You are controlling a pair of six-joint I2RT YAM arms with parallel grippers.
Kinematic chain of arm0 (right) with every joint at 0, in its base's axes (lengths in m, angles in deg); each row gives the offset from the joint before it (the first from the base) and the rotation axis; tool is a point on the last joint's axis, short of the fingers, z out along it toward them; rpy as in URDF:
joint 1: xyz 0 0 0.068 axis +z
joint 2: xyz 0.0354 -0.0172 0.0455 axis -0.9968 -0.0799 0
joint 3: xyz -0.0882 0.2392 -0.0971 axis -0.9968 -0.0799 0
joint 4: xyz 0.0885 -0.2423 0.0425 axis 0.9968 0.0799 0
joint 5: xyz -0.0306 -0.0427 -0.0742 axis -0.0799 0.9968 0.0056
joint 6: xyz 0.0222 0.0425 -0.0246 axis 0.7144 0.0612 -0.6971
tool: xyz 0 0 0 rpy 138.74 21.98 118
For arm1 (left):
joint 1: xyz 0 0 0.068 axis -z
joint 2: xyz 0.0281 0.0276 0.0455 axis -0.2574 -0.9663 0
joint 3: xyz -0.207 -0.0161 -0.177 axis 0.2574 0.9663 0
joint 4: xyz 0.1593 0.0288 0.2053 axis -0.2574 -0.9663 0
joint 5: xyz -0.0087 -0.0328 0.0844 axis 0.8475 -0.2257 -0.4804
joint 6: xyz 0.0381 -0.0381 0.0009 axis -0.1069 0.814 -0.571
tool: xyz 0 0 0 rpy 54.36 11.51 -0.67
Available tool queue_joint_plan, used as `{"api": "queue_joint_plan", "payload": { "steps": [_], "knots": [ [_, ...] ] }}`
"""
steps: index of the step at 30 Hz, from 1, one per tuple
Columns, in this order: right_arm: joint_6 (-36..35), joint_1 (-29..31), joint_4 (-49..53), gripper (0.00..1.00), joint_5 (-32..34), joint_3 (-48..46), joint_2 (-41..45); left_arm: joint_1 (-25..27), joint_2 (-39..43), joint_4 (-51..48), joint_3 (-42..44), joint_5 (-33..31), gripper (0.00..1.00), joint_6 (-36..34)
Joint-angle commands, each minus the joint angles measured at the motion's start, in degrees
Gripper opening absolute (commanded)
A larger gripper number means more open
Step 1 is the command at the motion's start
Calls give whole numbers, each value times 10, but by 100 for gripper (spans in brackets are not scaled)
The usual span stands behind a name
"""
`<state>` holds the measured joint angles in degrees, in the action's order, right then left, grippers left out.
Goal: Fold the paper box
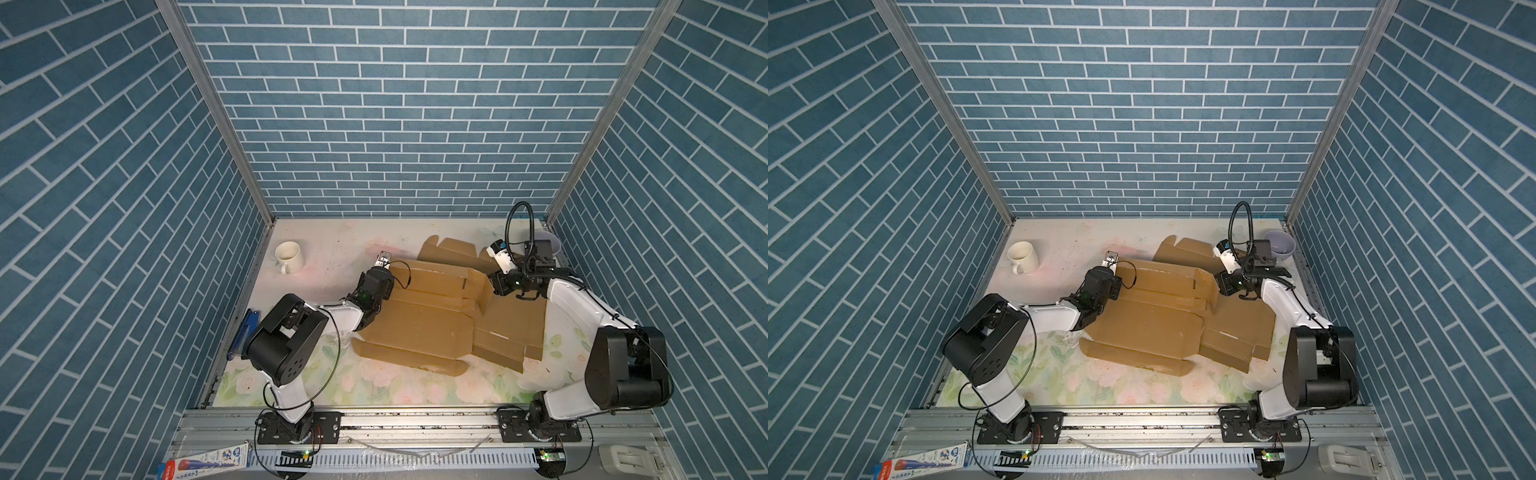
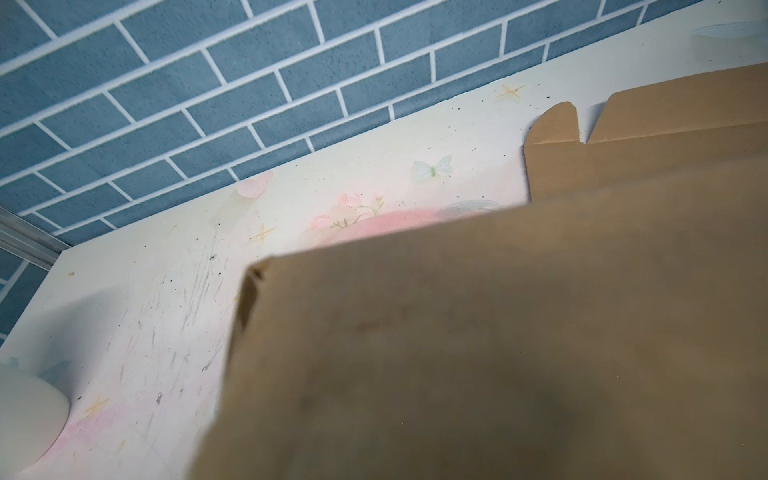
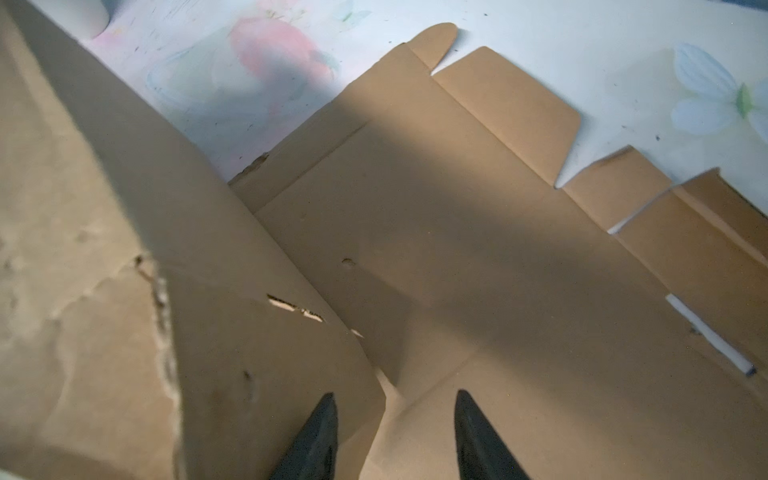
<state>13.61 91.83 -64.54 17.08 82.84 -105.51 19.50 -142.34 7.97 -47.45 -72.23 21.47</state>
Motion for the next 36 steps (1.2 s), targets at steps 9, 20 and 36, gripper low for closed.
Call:
{"api": "queue_joint_plan", "payload": {
  "steps": [9,20,36],
  "knots": [
    [-75,44,51,48,-33,-23,54,0,-9,-79,-1,6,0,3],
    [-66,76,46,56,-44,-16,43,0,-7,-82,0,18,0,13],
    [73,137,-222,61,74,-75,18,-2,-1,-141,-19,20,0,52]
  ]
}}
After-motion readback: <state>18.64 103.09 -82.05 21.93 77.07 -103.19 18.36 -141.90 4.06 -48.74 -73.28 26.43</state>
